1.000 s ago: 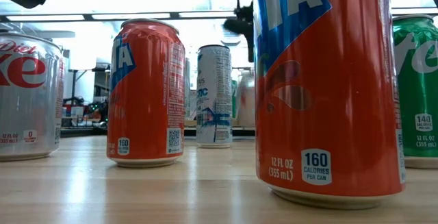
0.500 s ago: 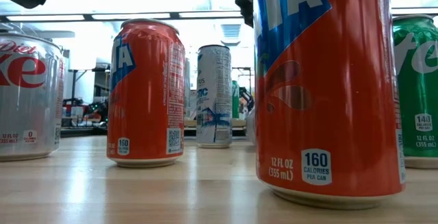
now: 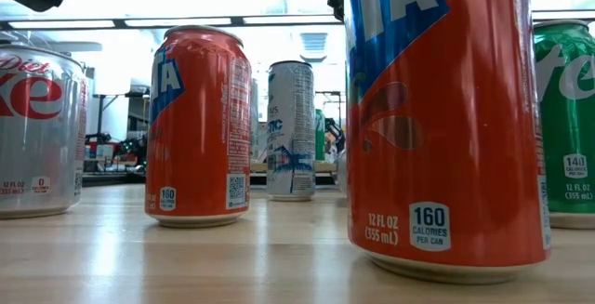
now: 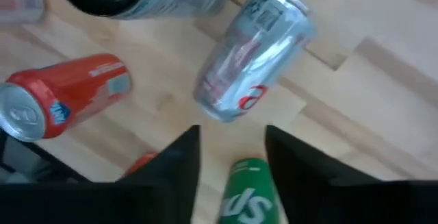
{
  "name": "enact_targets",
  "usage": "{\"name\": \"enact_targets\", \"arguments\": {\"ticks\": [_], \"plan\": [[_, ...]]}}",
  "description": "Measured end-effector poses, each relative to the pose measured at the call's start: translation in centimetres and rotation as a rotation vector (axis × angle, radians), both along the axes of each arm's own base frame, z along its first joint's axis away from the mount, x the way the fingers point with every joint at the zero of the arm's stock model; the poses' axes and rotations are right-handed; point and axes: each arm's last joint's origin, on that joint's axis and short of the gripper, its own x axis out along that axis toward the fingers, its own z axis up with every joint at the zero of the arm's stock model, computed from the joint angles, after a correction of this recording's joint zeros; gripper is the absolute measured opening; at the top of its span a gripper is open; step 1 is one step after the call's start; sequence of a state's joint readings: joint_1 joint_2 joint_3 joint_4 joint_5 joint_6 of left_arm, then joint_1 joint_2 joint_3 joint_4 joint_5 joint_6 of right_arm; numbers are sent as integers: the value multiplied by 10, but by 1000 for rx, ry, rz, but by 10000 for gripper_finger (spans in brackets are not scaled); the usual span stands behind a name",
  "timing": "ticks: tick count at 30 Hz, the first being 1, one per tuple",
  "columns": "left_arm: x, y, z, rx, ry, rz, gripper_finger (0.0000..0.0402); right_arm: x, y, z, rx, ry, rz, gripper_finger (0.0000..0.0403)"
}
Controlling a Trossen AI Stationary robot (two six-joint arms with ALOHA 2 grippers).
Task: Sort soda cans
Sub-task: Put the middle red silver soda can on the shelf
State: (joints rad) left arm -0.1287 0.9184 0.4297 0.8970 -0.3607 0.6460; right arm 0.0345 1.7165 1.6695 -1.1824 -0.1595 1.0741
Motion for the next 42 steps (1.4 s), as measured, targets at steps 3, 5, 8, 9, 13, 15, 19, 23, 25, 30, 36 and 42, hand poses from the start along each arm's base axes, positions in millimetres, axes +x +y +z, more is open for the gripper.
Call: {"name": "enact_targets", "arguments": {"ticks": [3, 5, 8, 9, 13, 15, 19, 23, 25, 30, 36, 42], "plan": [[0, 0, 0, 0, 0, 0, 374, 0, 5, -1, -8, 14, -45, 210], [0, 0, 0, 0, 0, 0, 374, 2, 7, -5, -21, 24, -62, 249], [0, 0, 0, 0, 0, 0, 374, 8, 10, -18, -36, 58, -75, 302], [0, 0, 0, 0, 0, 0, 374, 12, 12, -24, -39, 69, -71, 318], [0, 0, 0, 0, 0, 0, 374, 22, 16, -47, -48, 133, -40, 364], [0, 0, 0, 0, 0, 0, 374, 25, 16, -55, -51, 155, -32, 371], [0, 0, 0, 0, 0, 0, 374, 29, 15, -66, -103, 176, -32, 373], [0, 0, 0, 0, 0, 1, 374, 32, 15, -73, -137, 187, -32, 373], [0, 0, 0, 0, 0, 1, 374, 35, 16, -78, -141, 189, -28, 373], [0, 0, 0, 0, 0, 1, 374, 41, 19, -87, -142, 176, -23, 374], [0, 0, 0, 0, 2, 2, 374, 42, 19, -88, -163, 171, -35, 374], [0, 0, 0, 0, 2, 2, 374, 44, 19, -91, -190, 144, -49, 374]]}}
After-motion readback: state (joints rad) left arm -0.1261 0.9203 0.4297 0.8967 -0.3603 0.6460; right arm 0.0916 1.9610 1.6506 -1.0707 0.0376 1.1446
